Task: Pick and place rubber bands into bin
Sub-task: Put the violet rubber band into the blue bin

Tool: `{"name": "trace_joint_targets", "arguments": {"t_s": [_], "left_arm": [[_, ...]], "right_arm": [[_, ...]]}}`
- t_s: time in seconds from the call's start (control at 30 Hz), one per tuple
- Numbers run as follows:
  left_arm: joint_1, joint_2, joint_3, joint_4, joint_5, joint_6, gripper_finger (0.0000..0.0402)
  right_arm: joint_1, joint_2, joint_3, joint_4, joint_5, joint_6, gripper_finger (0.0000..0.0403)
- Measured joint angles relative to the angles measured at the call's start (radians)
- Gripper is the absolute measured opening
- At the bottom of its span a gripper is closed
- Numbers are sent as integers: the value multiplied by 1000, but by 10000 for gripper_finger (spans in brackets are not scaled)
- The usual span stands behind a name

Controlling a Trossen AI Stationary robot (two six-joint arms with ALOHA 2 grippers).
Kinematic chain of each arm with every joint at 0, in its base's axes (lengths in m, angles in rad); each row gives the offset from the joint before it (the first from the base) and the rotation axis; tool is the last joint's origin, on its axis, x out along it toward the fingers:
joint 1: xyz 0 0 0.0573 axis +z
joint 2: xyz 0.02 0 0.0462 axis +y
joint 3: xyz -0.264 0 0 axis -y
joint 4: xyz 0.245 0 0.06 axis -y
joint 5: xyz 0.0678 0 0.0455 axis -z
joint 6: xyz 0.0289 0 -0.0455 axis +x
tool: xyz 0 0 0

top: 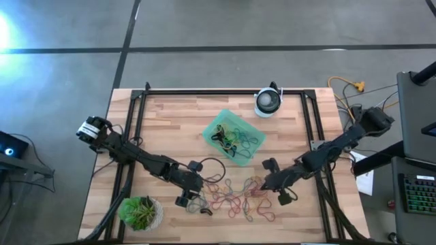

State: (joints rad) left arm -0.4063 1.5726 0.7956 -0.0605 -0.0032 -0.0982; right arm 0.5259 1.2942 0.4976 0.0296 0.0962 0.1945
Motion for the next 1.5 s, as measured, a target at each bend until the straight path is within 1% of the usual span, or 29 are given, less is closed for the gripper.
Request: {"name": "trace_joint_targets", "arguments": {"t_s": [0.13,0.27,0.4,0.43,0.53,0.57,0.6,0.63,0.7,0.77,0.8,0.83,0.9,0.93,0.97,1.03,1.07,1.1,1.13,1.2,1.23,1.27,1.3,1.4,1.5], "left_arm": [[0,0,1,0,0,0,160],[0,0,1,0,0,0,160],[0,0,2,0,0,0,160],[0,0,2,1,0,0,160],[0,0,2,0,0,0,160],[0,0,2,0,0,0,160],[0,0,2,0,0,0,160],[0,0,2,0,0,0,160],[0,0,2,0,-1,0,160],[0,0,2,0,0,0,160],[0,0,2,-1,0,1,160],[0,0,2,1,0,1,160],[0,0,2,0,0,1,160],[0,0,2,0,-1,2,160],[0,0,2,1,0,3,160],[0,0,2,6,-1,3,160],[0,0,2,8,-1,3,160],[0,0,2,11,-1,3,160],[0,0,2,12,-1,3,160],[0,0,0,11,-1,4,160],[0,0,0,11,0,5,160],[0,0,0,11,-1,5,160],[0,0,0,12,0,5,160],[0,0,0,18,0,6,160],[0,0,0,21,0,7,160]], "right_arm": [[0,-79,0,2,20,-76,9],[0,-144,6,4,69,-175,9],[0,-184,24,30,129,-289,9],[0,-187,24,59,124,-323,9],[0,-189,23,165,26,-425,9],[1,-189,24,179,39,-418,9],[1,-186,32,160,86,-377,9],[0,-186,44,107,124,-330,9],[-3,-175,58,9,146,-282,9],[5,-153,65,-18,210,-209,9],[8,-151,65,-31,201,-180,9],[7,-146,65,-23,139,-175,9],[11,-118,67,59,-36,-241,9],[24,-110,67,75,-57,-267,9],[35,-110,67,68,-17,-270,9],[45,-119,96,-22,165,-204,9],[43,-122,105,-70,213,-163,9],[39,-122,106,-86,196,-150,9],[37,-114,104,-57,118,-176,9],[60,-103,102,67,-66,-263,9],[75,-105,102,108,-98,-293,9],[86,-110,107,120,-93,-317,9],[92,-112,113,112,-51,-335,9],[93,-114,121,71,133,-375,9],[97,-115,127,84,250,-413,9]]}}
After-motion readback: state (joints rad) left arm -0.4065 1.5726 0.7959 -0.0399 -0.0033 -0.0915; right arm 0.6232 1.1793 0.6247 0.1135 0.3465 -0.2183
